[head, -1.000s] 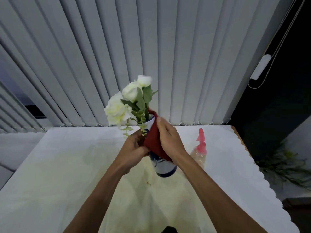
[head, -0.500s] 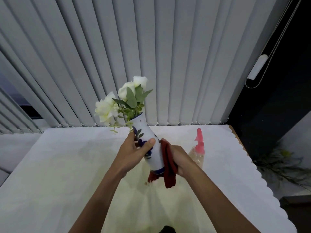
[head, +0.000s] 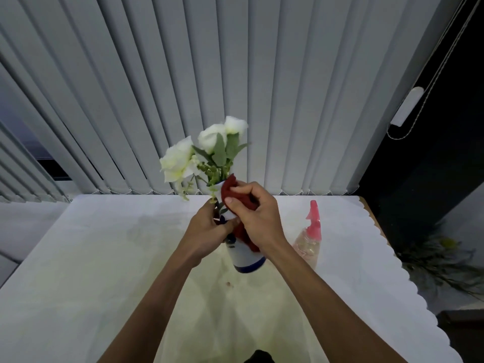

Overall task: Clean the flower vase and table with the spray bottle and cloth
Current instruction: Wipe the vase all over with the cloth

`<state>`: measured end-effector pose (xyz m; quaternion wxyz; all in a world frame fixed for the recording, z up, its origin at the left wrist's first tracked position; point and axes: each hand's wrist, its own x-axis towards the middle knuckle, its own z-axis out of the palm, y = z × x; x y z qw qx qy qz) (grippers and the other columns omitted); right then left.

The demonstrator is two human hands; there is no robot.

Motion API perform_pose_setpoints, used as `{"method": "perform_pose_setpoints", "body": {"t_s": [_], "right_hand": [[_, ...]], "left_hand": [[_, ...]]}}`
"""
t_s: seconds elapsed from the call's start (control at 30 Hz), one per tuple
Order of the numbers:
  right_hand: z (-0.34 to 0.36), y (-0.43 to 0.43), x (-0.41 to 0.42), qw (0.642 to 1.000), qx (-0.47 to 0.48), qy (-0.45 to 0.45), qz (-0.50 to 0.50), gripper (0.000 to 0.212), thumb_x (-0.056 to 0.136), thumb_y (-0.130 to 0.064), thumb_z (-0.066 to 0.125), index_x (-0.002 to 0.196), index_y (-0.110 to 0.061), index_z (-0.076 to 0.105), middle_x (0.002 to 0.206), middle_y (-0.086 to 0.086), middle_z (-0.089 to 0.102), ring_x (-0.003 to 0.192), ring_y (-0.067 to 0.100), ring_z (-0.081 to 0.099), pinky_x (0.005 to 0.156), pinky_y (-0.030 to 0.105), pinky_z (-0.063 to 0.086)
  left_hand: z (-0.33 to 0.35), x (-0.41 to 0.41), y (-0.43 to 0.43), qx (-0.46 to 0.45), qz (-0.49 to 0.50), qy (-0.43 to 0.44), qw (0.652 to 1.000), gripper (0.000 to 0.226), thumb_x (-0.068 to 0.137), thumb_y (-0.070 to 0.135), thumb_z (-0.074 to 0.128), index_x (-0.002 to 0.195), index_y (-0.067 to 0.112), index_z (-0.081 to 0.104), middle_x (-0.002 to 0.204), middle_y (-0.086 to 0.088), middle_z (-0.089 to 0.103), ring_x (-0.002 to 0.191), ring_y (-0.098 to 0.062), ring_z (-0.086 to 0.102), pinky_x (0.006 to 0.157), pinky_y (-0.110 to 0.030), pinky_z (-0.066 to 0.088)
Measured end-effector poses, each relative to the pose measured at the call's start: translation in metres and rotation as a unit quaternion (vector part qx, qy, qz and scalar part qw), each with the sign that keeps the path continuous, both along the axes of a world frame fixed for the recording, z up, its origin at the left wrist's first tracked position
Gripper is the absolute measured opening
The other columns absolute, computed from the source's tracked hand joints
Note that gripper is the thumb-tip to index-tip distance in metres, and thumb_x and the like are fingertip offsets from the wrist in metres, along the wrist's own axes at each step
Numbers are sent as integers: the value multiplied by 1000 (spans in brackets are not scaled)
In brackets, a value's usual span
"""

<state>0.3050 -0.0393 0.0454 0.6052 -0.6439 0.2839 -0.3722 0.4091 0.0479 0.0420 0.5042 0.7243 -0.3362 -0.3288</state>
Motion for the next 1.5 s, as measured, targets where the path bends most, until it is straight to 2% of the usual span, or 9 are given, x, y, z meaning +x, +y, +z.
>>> {"method": "perform_pose_setpoints", "body": {"t_s": [0.23,0.43,0.6,0.8,0.9,1.03,1.17,1.4,1.5], "right_hand": [[6,-15,6,981,179,-44,-54,11,90,-16,79,83,-13,72,95,17,77,84,25,71,87,55,62],[8,-6,-5,997,53,-56,29,14,92,-7,76,91,-21,76,108,-11,77,96,-3,73,83,13,55],[2,-10,1,999,29,-11,24,12,98,-24,71,109,-20,72,102,-4,77,92,8,72,79,22,59],[-15,-21,-6,971,235,19,32,18,86,-29,75,90,-13,82,100,20,78,93,33,72,91,45,57],[-35,-19,-13,931,350,69,78,58,69,-39,80,107,4,73,113,30,70,107,52,69,107,57,50],[-41,-12,-28,886,443,92,101,36,97,-31,59,108,-3,78,107,16,79,89,32,77,84,39,59],[-40,-12,-31,868,485,56,90,39,101,-26,56,93,1,83,95,19,81,75,32,79,70,40,66],[-38,-8,-10,941,313,110,-74,23,95,-31,62,98,-12,74,99,19,77,89,40,73,77,60,63],[-20,-5,-7,976,134,140,-96,27,105,-31,49,99,-20,72,98,5,74,94,26,69,90,42,58]], "left_hand": [[3,-3,1,-16,-20,28,999,59,67,41,81,120,26,61,115,-2,75,103,-26,74,90,-53,60],[4,-1,-4,-42,-15,22,999,26,85,14,71,99,33,59,97,-3,75,89,-25,77,78,-48,64],[6,2,2,-42,-35,47,997,18,94,1,64,99,16,56,92,-9,73,80,-21,76,71,-37,63],[6,2,11,-63,-70,19,995,42,87,8,77,121,26,62,118,2,75,110,-17,70,93,-37,58],[9,7,12,-69,-73,18,995,49,83,14,79,128,23,61,122,3,74,115,-20,68,99,-41,55],[12,15,14,-65,-71,52,994,45,87,7,77,127,20,62,126,-2,71,115,-26,69,99,-49,56],[16,15,11,-38,-79,39,995,40,90,14,73,128,22,61,127,4,69,120,-18,64,92,-28,56],[10,7,2,6,46,-18,999,64,62,53,81,116,21,65,108,0,75,101,-24,72,90,-49,60],[9,14,3,-11,18,27,999,53,67,39,82,114,18,68,108,-7,77,104,-30,73,89,-53,61]]}}
